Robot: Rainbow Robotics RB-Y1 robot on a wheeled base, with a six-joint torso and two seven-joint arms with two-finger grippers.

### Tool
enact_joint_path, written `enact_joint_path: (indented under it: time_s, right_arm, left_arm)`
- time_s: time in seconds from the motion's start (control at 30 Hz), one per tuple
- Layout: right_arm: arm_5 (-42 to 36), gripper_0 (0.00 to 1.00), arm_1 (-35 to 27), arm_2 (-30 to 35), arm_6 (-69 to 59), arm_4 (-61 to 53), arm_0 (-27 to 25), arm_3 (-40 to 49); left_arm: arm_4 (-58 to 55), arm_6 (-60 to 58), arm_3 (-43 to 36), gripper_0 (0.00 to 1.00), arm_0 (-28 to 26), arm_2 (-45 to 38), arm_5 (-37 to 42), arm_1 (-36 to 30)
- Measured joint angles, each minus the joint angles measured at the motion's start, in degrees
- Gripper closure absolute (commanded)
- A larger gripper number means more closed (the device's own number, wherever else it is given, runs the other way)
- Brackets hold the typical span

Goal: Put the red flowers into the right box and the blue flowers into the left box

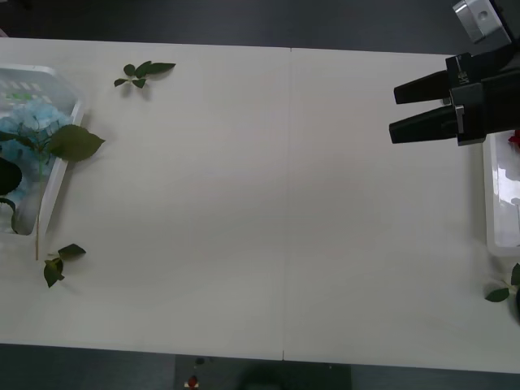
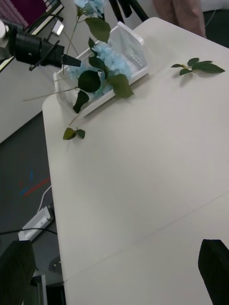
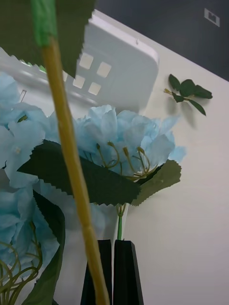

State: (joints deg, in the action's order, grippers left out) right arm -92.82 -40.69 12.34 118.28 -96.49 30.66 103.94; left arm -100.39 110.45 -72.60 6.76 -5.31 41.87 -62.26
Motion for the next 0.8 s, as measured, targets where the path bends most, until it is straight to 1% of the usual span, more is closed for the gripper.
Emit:
enact_joint_path:
  time_s: [0.07, 0.1, 0.13, 0.2, 0.23, 0.27, 0.3, 0.33, 0.37, 0.4, 0.53, 0.7, 0.77, 0.8]
  right_arm:
    - [-1.85, 0.00, -0.06, 0.89, 3.38, 0.11, 0.00, -1.14]
    - [-2.67, 0.00, -0.23, 1.23, 4.39, 0.39, 0.00, -1.58]
    - [-3.63, 0.00, -0.55, 1.50, 5.11, 0.91, 0.00, -2.01]
    - [-5.20, 0.00, -1.35, 1.91, 6.65, 1.41, 0.00, -2.62]
    - [-5.82, 0.00, -1.77, 2.15, 7.67, 1.60, 0.00, -2.91]
    - [-6.41, 0.00, -2.19, 2.40, 9.06, 1.92, 0.00, -3.14]
    - [-6.99, 0.00, -2.60, 2.68, 10.78, 2.46, 0.00, -3.29]
    - [-7.50, 0.00, -2.94, 2.97, 12.67, 3.08, 0.00, -3.34]
    - [-8.11, 0.00, -3.30, 3.36, 14.60, 3.78, 0.00, -3.34]
    - [-8.72, 0.00, -3.55, 3.76, 15.96, 4.40, 0.00, -3.34]
    - [-10.50, 0.00, -3.98, 5.52, 18.77, 6.40, 0.00, -3.34]
    - [-10.58, 0.00, -3.98, 6.81, 23.60, 6.96, -0.27, -3.61]
    - [-10.57, 0.00, -3.98, 6.88, 25.51, 6.78, -0.73, -4.40]
    - [-10.57, 0.00, -3.98, 6.88, 26.32, 6.53, -1.09, -5.03]
  left_arm:
    - [-0.58, 0.00, 0.81, 0.98, 0.00, 0.89, -0.04, 0.00]
    - [-0.74, 0.00, 1.15, 0.94, 0.00, 1.48, -0.26, 0.00]
    - [-0.74, 0.00, 1.39, 0.89, 0.00, 2.22, -1.06, 0.00]
    - [-0.74, 0.00, 1.57, 0.71, 0.00, 3.90, -3.13, 0.00]
    - [-0.75, 0.00, 1.57, 0.68, 0.00, 4.75, -4.20, 0.00]
    - [-0.81, 0.00, 1.57, 0.48, 0.00, 5.53, -5.08, 0.00]
    - [-1.04, 0.00, 1.57, 0.38, 0.00, 6.19, -5.95, 0.00]
    - [-1.43, 0.00, 1.57, 0.16, 0.00, 6.71, -6.66, 0.00]
    - [-1.75, 0.00, 1.56, 0.02, 0.00, 7.14, -7.42, 0.00]
    - [-1.78, 0.00, 1.56, 0.00, 0.00, 7.37, -7.84, 0.00]
    - [-0.99, 0.00, 1.56, 0.00, 0.00, 7.37, -8.03, 0.00]
    - [-1.53, 0.00, 1.56, 0.00, 0.00, 7.23, -8.00, 0.00]
    - [-3.08, 0.00, 1.56, 0.00, 0.00, 6.30, -6.76, -0.01]
    - [-3.93, 0.00, 1.57, 0.00, 0.00, 5.10, -4.34, -0.01]
